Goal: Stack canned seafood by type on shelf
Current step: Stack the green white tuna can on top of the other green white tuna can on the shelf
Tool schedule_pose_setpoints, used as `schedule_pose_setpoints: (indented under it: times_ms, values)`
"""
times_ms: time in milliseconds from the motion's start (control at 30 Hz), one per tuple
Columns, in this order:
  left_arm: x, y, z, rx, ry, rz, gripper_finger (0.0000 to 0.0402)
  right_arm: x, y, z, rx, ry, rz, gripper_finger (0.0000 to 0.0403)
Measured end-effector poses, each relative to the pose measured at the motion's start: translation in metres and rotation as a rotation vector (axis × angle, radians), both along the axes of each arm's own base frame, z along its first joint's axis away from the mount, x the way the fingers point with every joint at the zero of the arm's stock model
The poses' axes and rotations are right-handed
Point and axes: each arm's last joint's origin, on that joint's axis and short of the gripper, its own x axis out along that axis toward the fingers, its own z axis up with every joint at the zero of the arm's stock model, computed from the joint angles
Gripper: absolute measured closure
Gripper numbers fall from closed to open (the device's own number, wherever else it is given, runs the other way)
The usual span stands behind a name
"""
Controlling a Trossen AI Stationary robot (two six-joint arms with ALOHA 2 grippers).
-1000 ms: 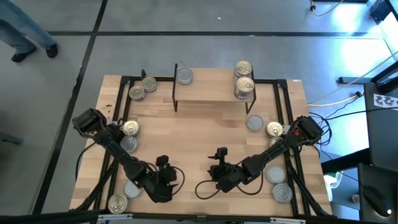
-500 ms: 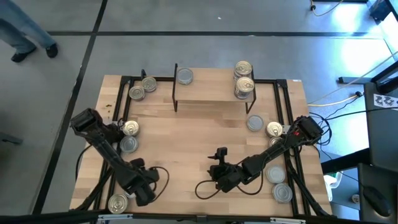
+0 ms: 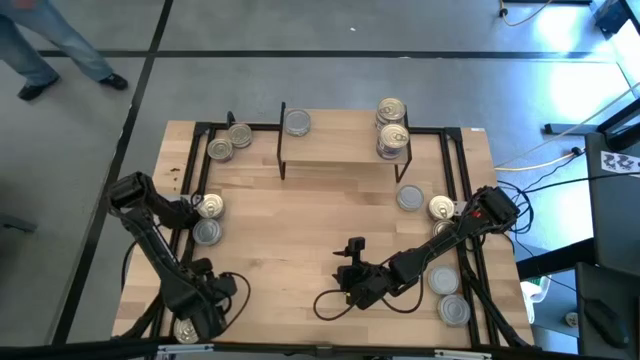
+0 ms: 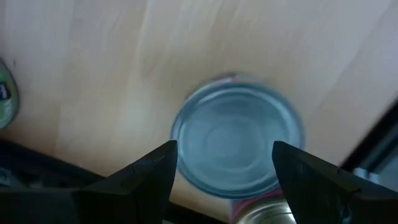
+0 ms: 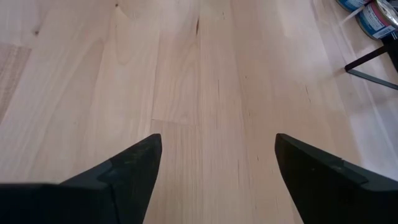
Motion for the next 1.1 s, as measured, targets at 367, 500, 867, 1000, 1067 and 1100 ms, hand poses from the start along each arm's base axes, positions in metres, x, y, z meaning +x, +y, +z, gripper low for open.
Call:
schedule_pose_setpoints:
  times_ms: [367,500,867,1000,1067,1100]
  values:
    - [-0.002,0.002,-0.022,-0.032,-0.076,-0.012,0.0141,0.000,0.000,0.000,-0.006,0.001,0.006,0.0093]
    - [0.002,0.007,-0.026,-0.002,-0.136,-0.028,0.0141,0.000,0.000,0.000,-0.010,0.004,0.009,0.0093]
    - [0.033,0.023,-0.031,0.068,-0.305,-0.108,0.0141,0.000,0.000,0.000,-0.014,0.008,0.010,0.0093]
    - [0.046,0.033,-0.036,0.060,-0.344,-0.131,0.0141,0.000,0.000,0.000,-0.016,0.010,0.011,0.0093]
    - [0.052,0.038,-0.038,0.067,-0.358,-0.140,0.0141,0.000,0.000,0.000,-0.017,0.011,0.011,0.0093]
    - [0.055,0.041,-0.038,0.073,-0.369,-0.146,0.0141,0.000,0.000,0.000,-0.017,0.011,0.011,0.0093]
